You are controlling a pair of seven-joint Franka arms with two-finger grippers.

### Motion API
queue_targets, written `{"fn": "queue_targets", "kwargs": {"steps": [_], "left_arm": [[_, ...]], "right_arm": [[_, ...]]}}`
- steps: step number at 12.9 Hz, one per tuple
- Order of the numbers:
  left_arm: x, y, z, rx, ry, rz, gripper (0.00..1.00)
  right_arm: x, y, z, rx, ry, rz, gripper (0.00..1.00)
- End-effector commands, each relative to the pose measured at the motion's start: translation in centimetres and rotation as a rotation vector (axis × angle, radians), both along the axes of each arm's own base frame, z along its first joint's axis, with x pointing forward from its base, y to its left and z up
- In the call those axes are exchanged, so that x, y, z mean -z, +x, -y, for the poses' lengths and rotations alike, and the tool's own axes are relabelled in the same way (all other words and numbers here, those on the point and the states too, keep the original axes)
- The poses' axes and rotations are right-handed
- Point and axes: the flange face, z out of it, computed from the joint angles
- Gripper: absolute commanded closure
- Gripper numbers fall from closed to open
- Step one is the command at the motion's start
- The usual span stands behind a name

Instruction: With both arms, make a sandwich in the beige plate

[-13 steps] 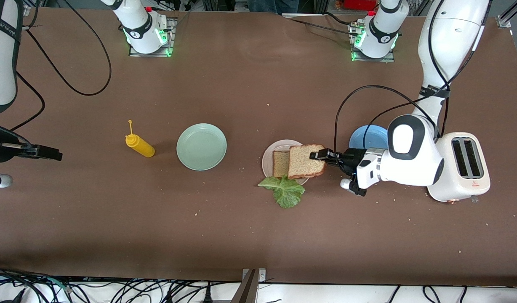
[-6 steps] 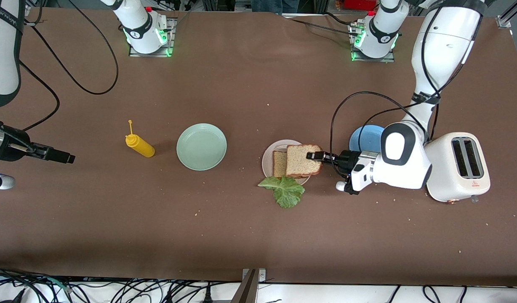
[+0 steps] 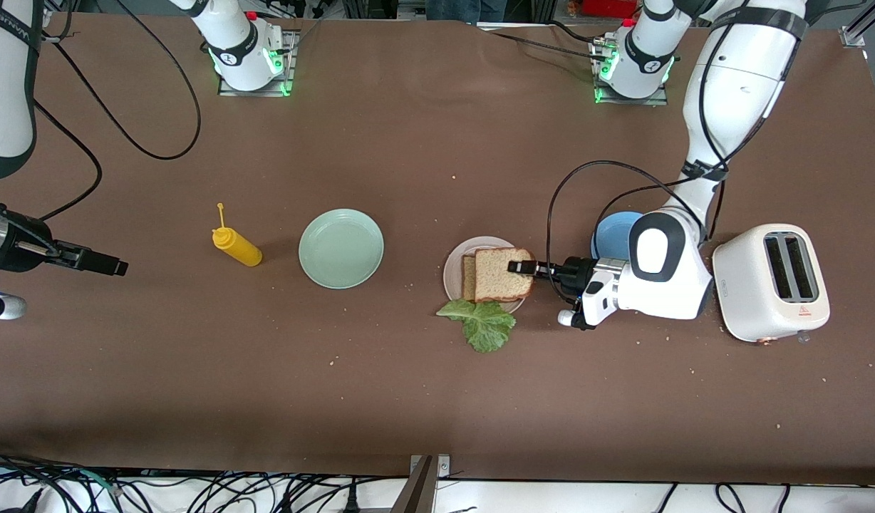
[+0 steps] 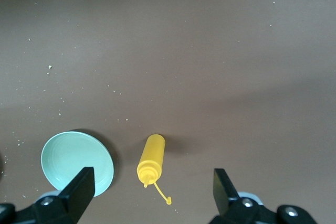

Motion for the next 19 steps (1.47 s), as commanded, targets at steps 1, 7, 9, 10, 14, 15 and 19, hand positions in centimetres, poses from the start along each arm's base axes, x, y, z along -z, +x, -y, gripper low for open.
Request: {"fn": "queue_targets", "kwargs": {"steps": [1,7,9,10,14,15,19], "left_arm": [[1.0,0.1,0.9,-0.010,-0.017,0.003,1.00],[3.0,-0.3,2.5,-0.001,-0.001,0.036,1.00],[3.7,-0.4,2.4,0.024,0.007,0.065,0.65],[3.4,0.1,2.0,0.039,0.000,0.155,0.01],[3.1,1.0,-0.5,0.055,0.058,0.227,0.00],[2.7,1.1,-1.3,0.075,0.084,0.237,0.00],[-1.0,2.8,-5.7,0.026,0.184,0.228,0.00]], "right_arm": [[-0.6,-0.6,-1.0,-0.005,0.001,-0.002,0.00],[-0.6,-0.6,-1.3,-0.008,-0.001,-0.001,0.00],[-0.6,-0.6,-1.3,-0.007,-0.001,-0.002,0.00],[-0.6,-0.6,-1.3,-0.007,0.001,-0.001,0.00],[-0.6,-0.6,-1.3,-0.007,-0.001,-0.002,0.00],[-0.6,-0.6,-1.3,-0.007,-0.001,-0.002,0.00],[-0.6,-0.6,-1.3,-0.007,-0.001,-0.003,0.00]]}}
